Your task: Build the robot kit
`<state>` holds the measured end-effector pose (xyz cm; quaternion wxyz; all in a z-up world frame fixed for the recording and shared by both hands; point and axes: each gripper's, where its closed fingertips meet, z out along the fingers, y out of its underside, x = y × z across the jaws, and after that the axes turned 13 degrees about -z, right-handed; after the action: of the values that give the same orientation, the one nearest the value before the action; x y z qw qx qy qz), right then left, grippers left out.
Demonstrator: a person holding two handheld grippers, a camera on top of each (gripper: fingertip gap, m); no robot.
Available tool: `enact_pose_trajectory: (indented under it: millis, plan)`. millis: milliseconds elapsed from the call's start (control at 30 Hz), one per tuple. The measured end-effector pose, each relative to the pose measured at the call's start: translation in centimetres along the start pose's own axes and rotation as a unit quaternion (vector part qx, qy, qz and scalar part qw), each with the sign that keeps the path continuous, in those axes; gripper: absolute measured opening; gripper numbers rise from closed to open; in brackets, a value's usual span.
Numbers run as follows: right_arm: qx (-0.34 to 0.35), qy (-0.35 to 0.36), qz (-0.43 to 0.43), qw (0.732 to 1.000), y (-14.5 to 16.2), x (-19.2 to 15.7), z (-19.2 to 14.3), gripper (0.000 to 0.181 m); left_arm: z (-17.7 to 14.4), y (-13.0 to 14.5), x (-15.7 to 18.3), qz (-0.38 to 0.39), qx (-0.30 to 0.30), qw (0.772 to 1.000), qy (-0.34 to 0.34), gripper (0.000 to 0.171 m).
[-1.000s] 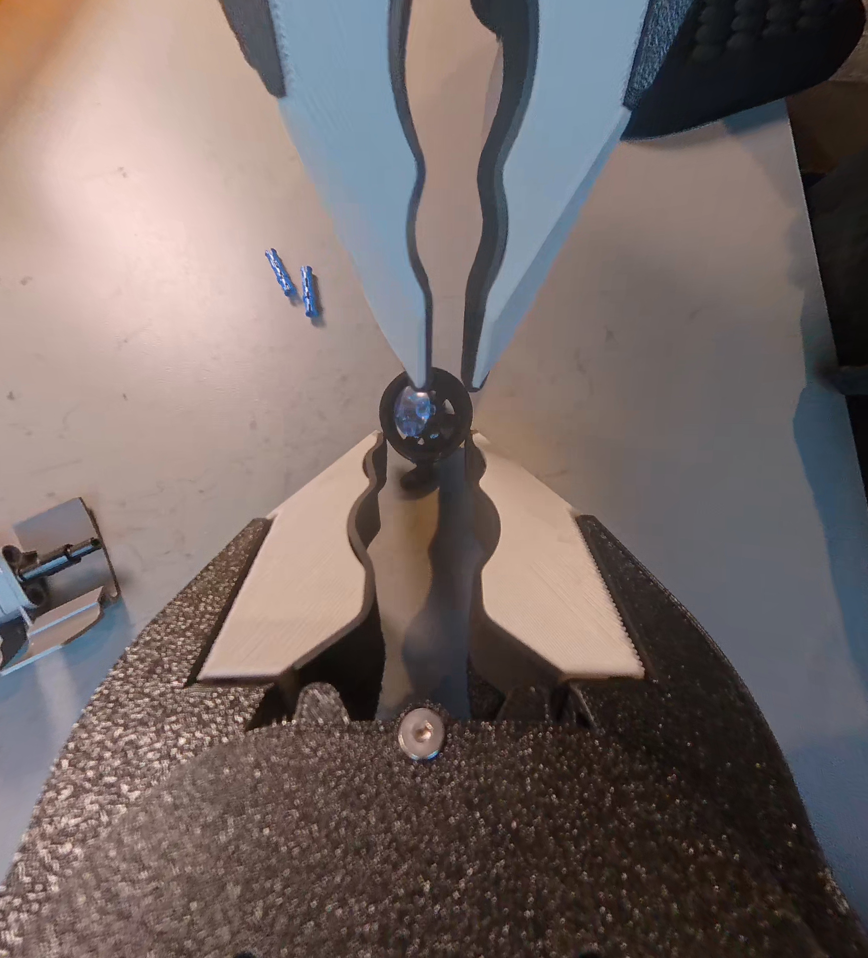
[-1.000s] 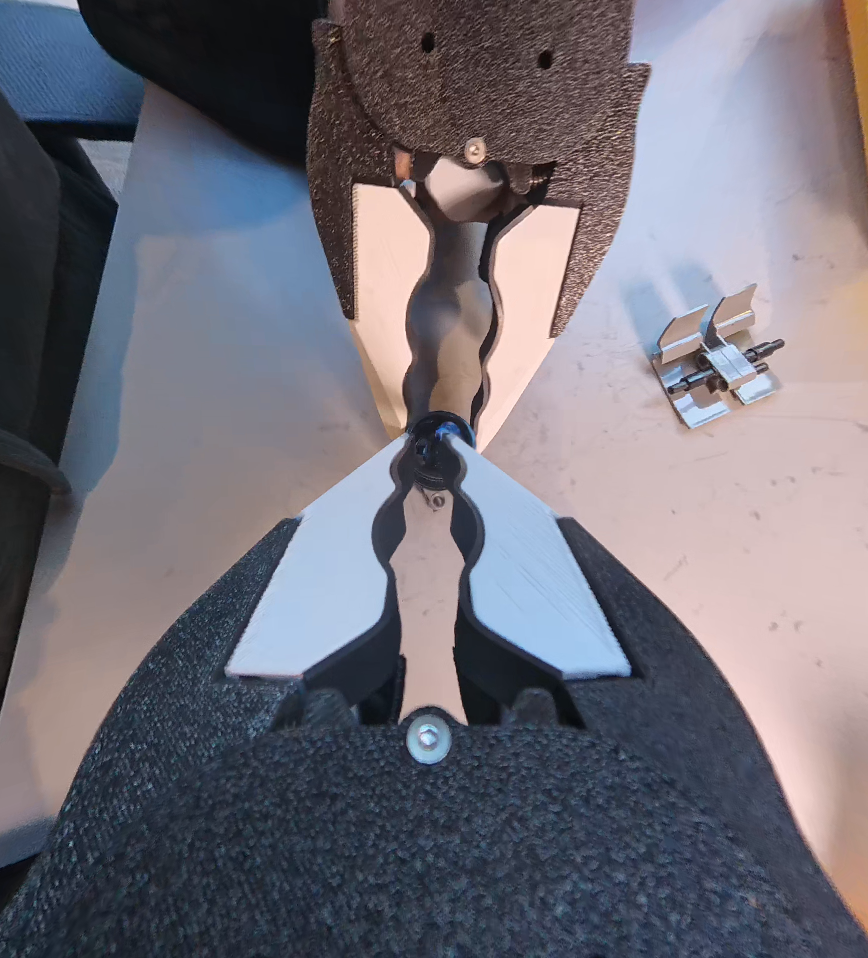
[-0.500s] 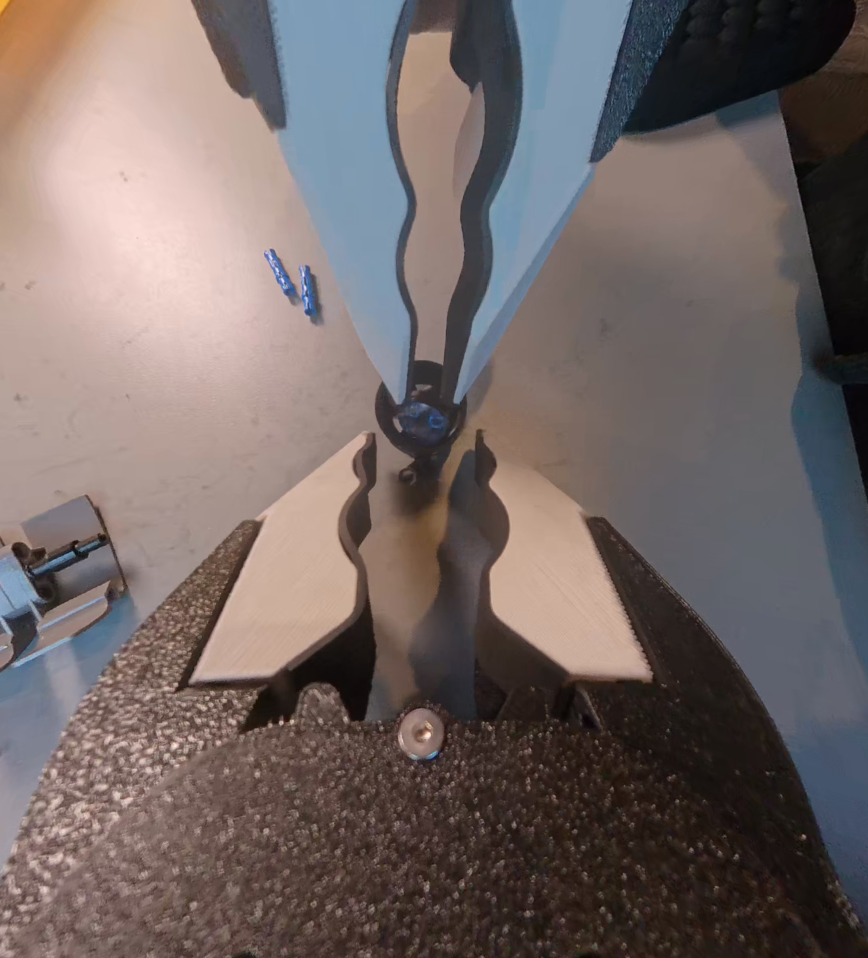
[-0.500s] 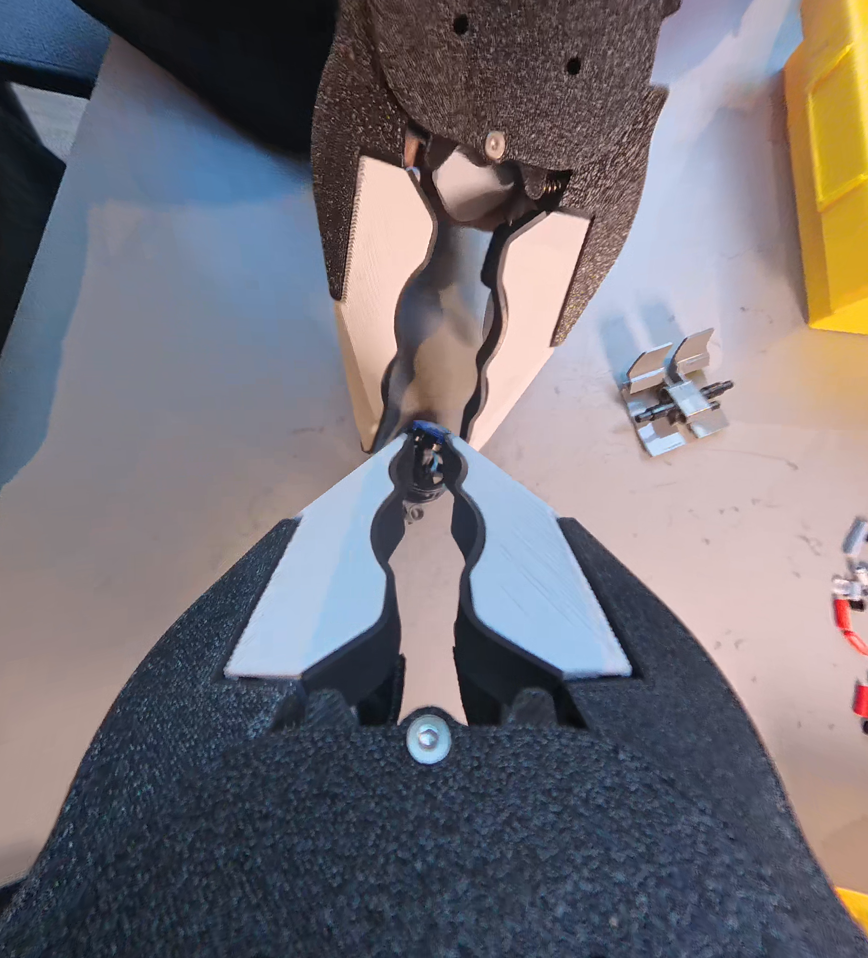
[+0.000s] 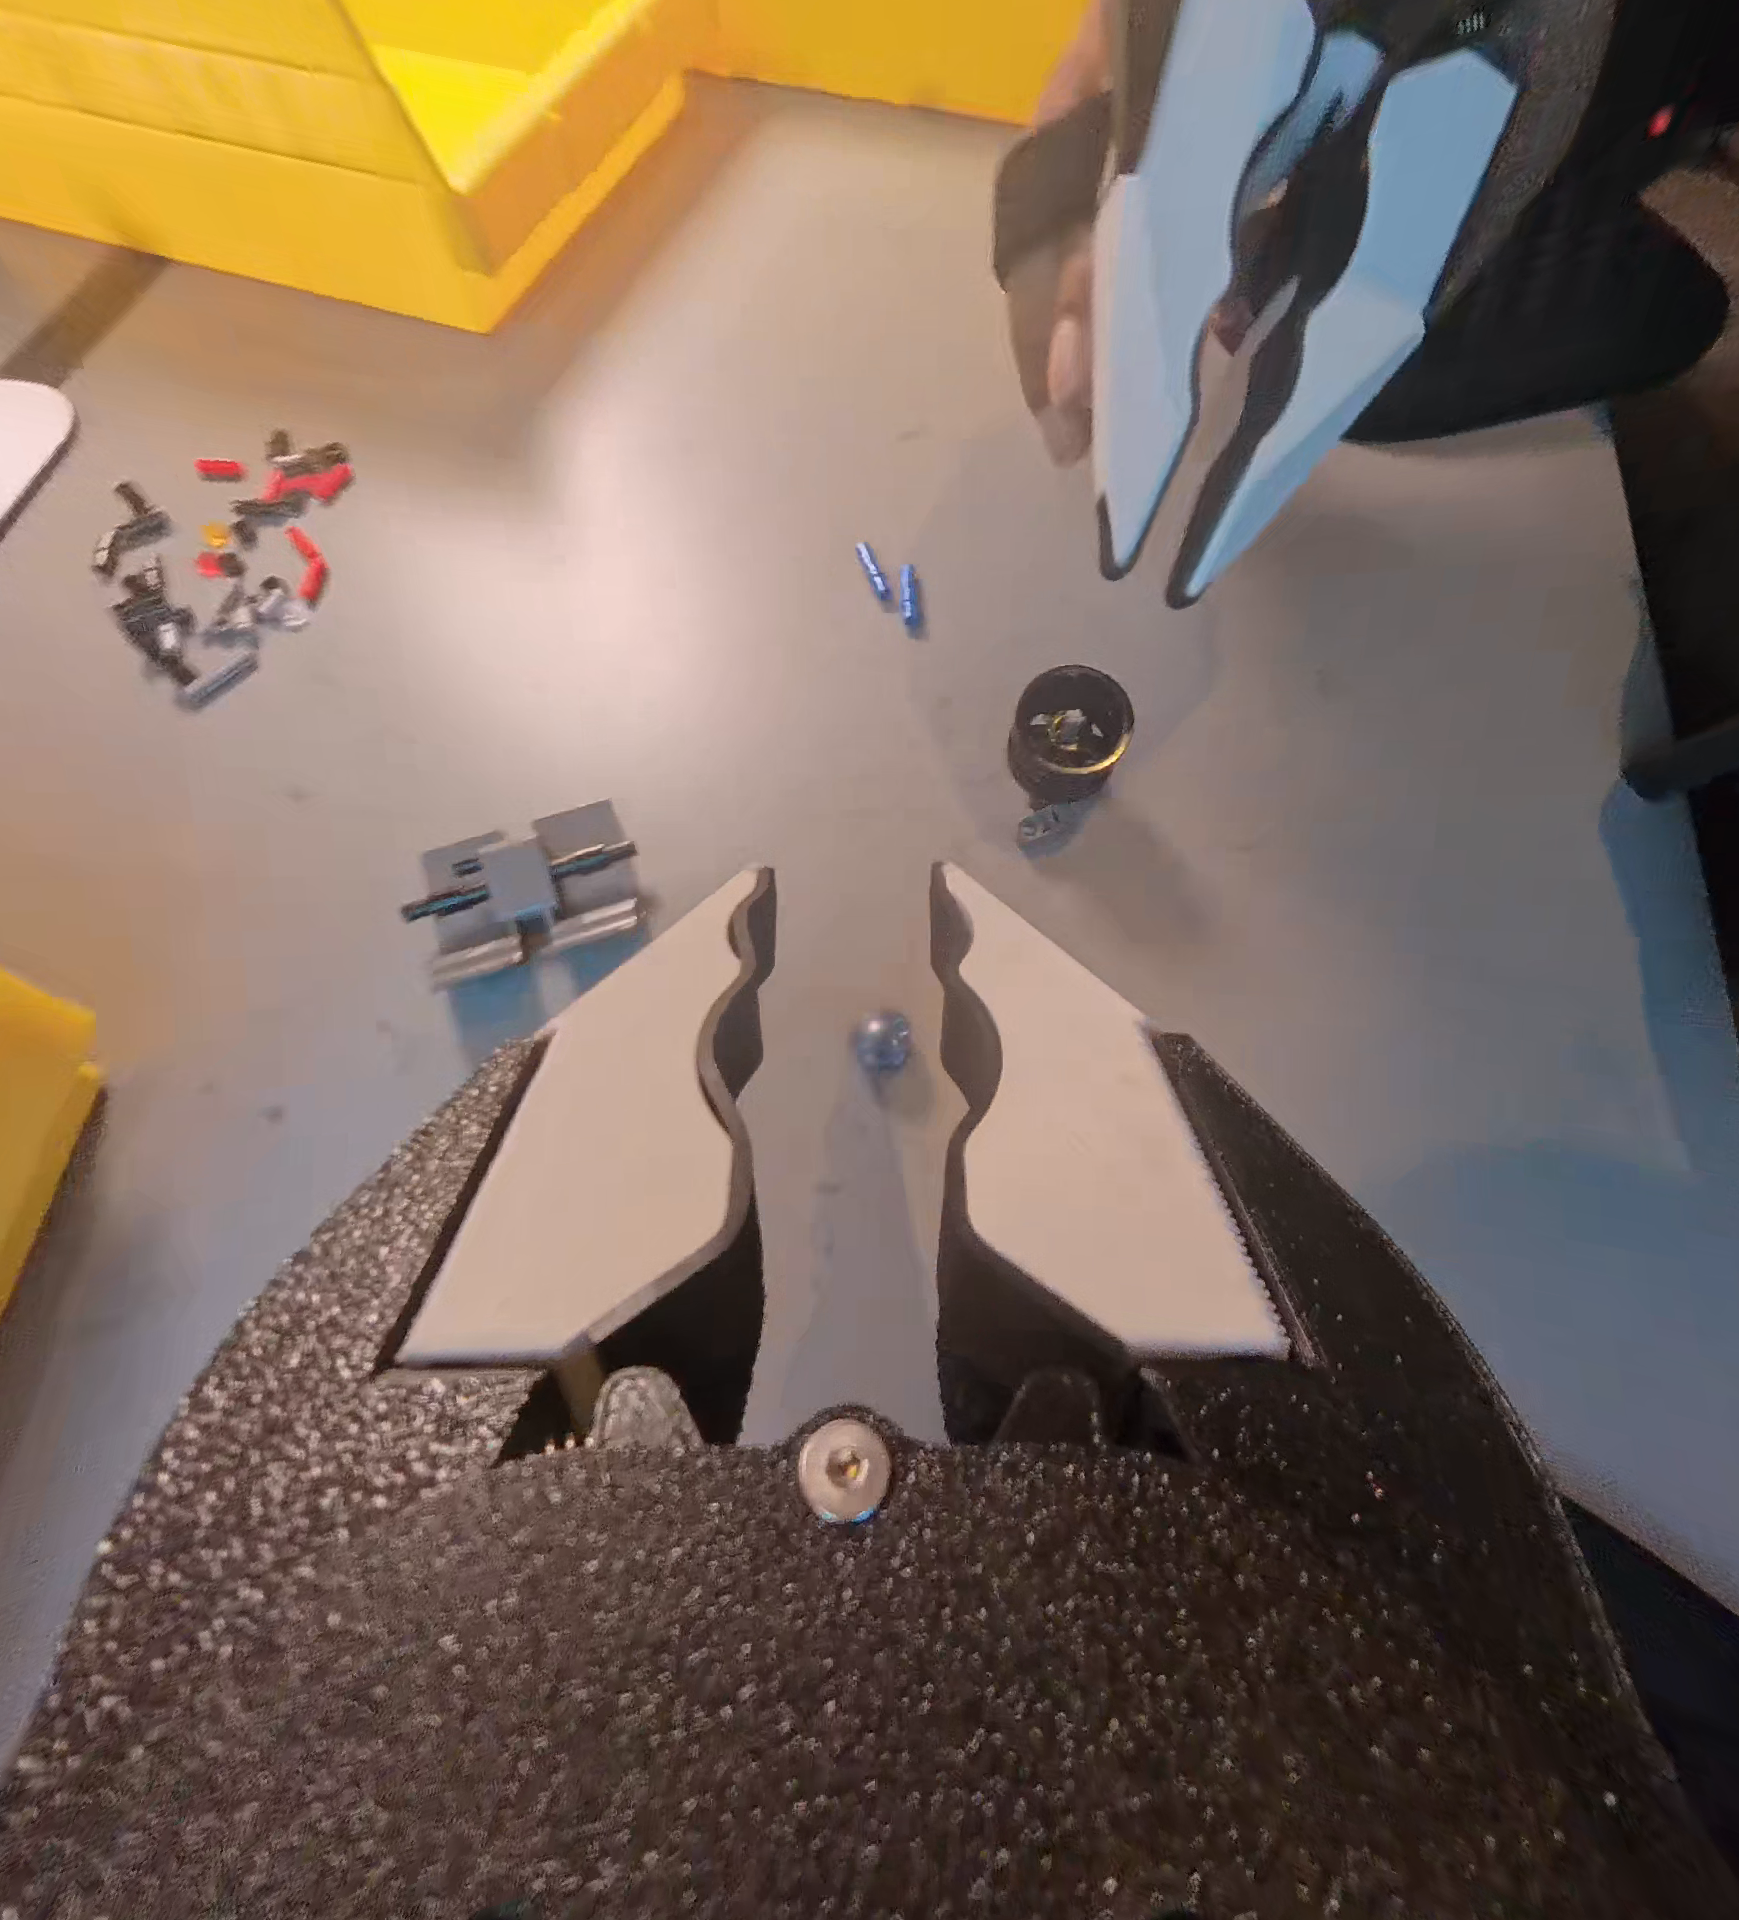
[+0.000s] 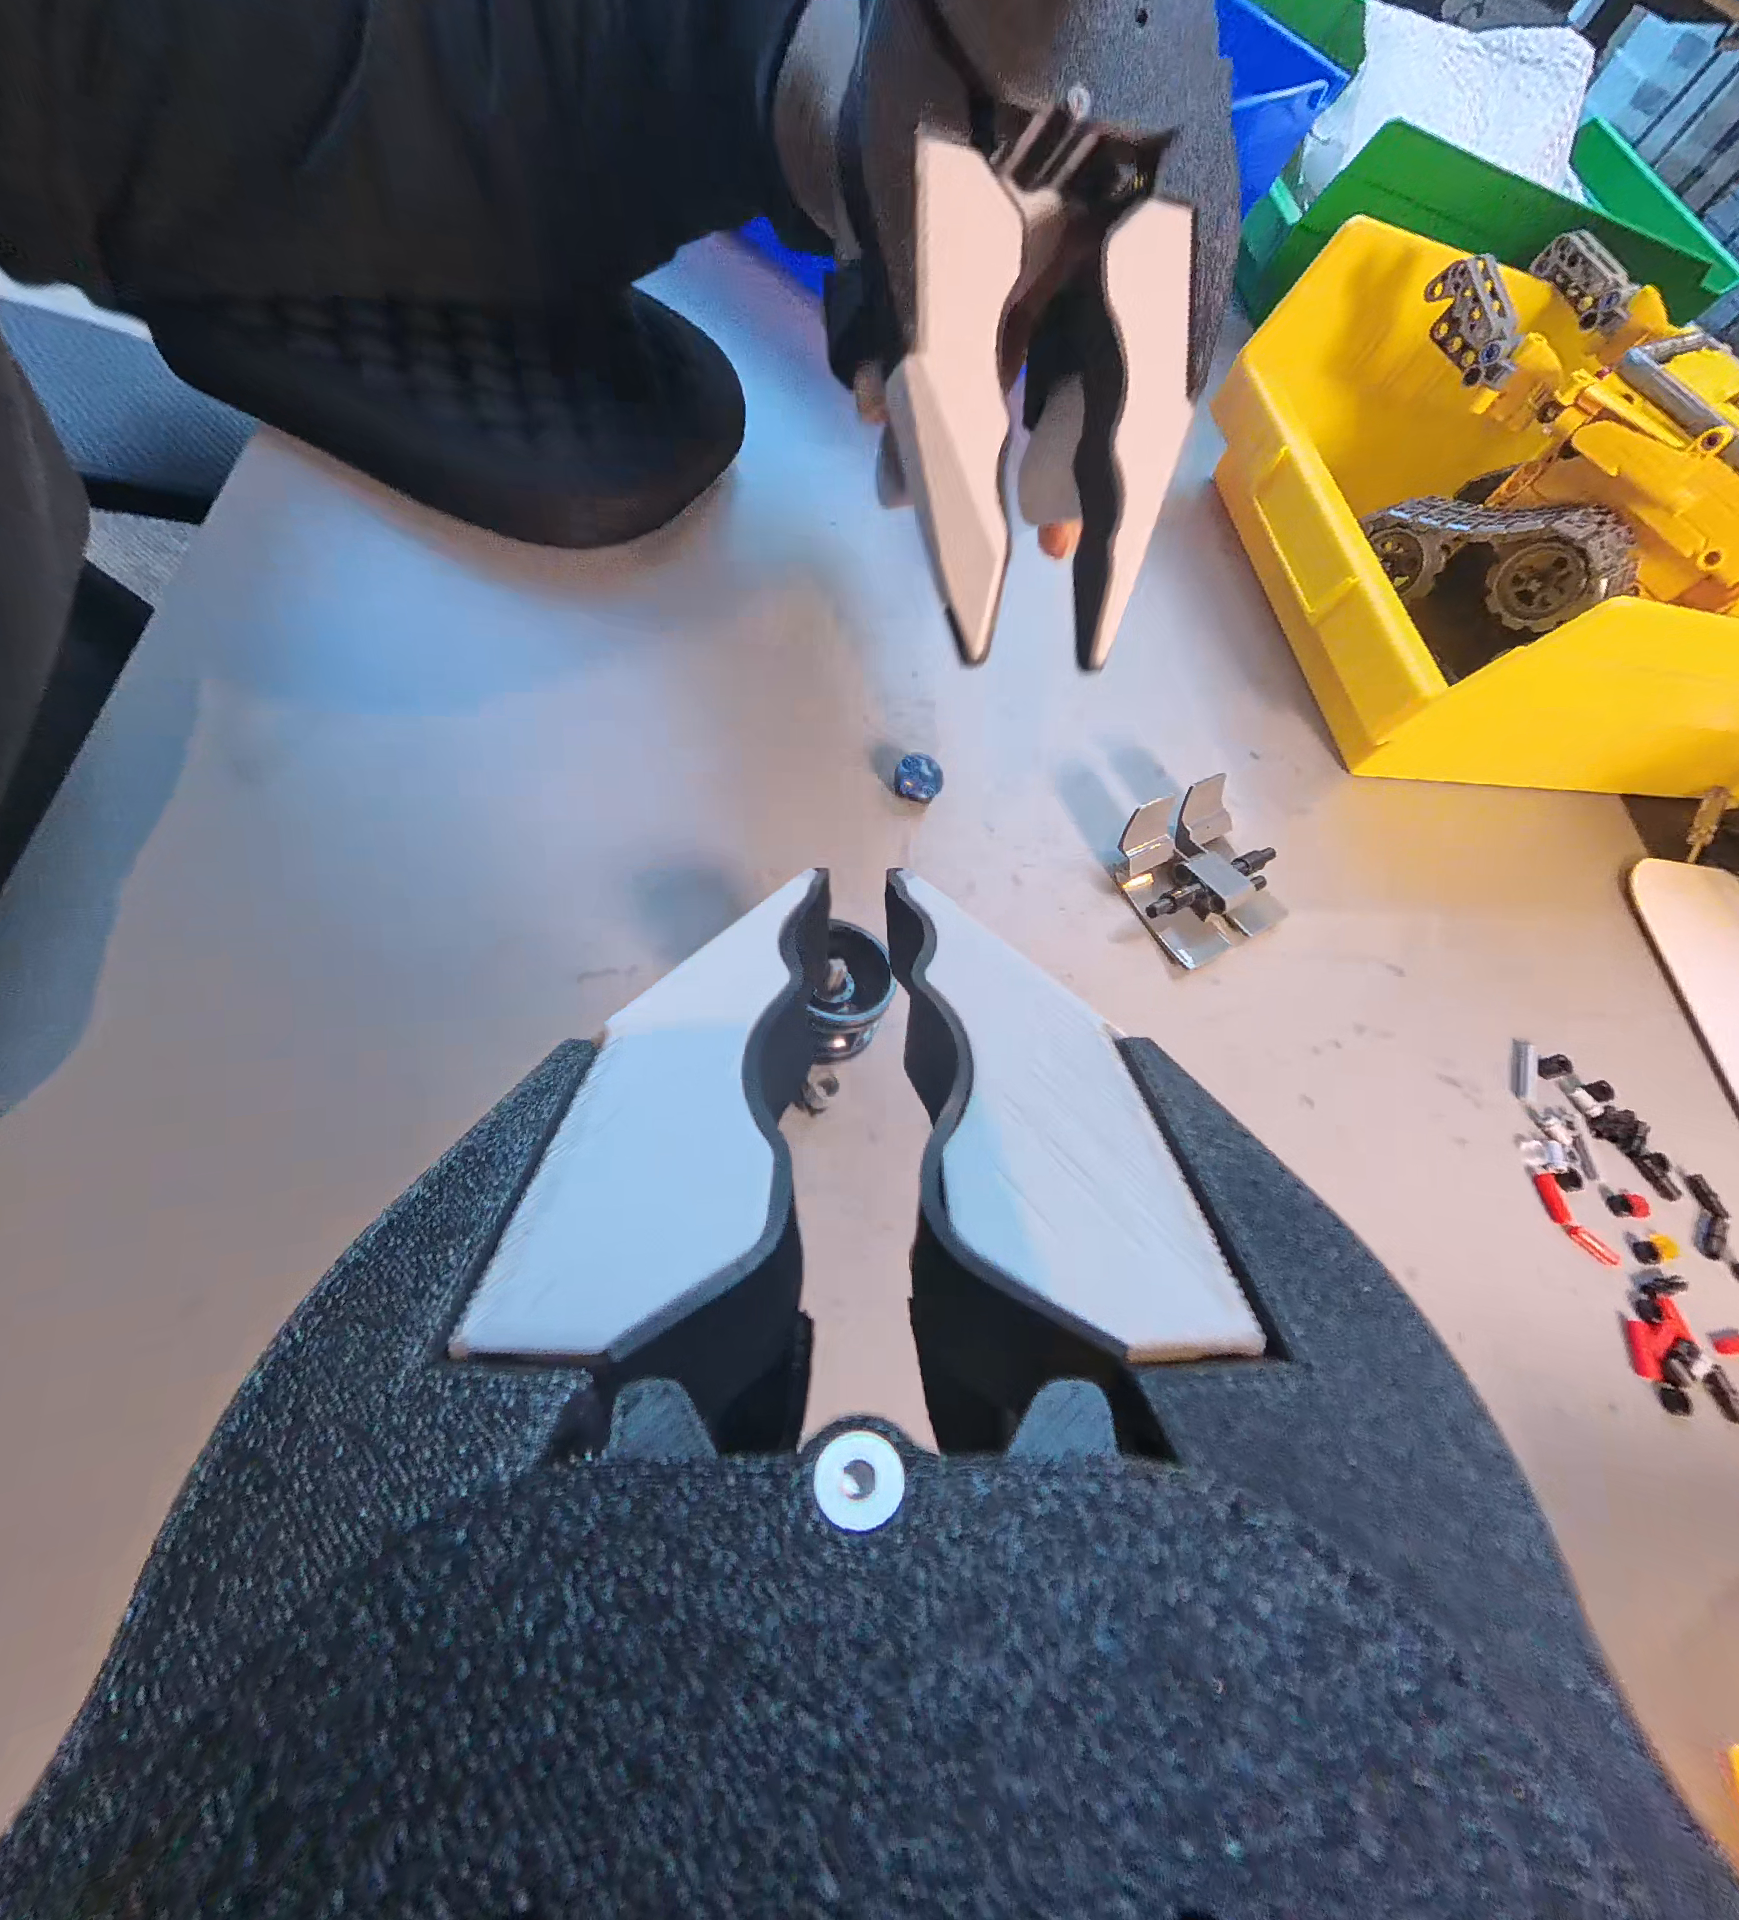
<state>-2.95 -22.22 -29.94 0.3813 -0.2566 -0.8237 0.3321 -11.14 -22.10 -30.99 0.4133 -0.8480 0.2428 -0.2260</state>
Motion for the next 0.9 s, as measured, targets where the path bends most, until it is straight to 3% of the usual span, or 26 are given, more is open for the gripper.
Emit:
enact_pose_trajectory:
  millis: [167,467,567,633,900]
  plan:
    - [0.03,0.005,0.041,0.999,0.0,0.3,0.0,0.014,-1.8,3.8,-2.1,-0.028,-0.056,0.997,-0.042,0.032]
    - [0.066,0.033,0.087,0.993,0.4,0.8,-1.4,0.014,2.2,6.5,-0.7,0.008,-0.13,0.991,-0.021,0.029]
    - [0.072,0.038,0.097,0.992,0.6,0.7,-1.7,0.014,2.3,6.0,-0.5,0.019,-0.12,0.992,-0.022,0.014]
    - [0.074,0.039,0.101,0.991,0.6,0.7,-1.7,0.014,2.6,5.3,-0.1,0.044,-0.106,0.993,-0.03,0.014]
    - [0.075,0.039,0.103,0.991,1.5,1.0,-1.2,0.018,2.5,-2.0,3.4,0.176,0.03,0.981,-0.079,0.014]
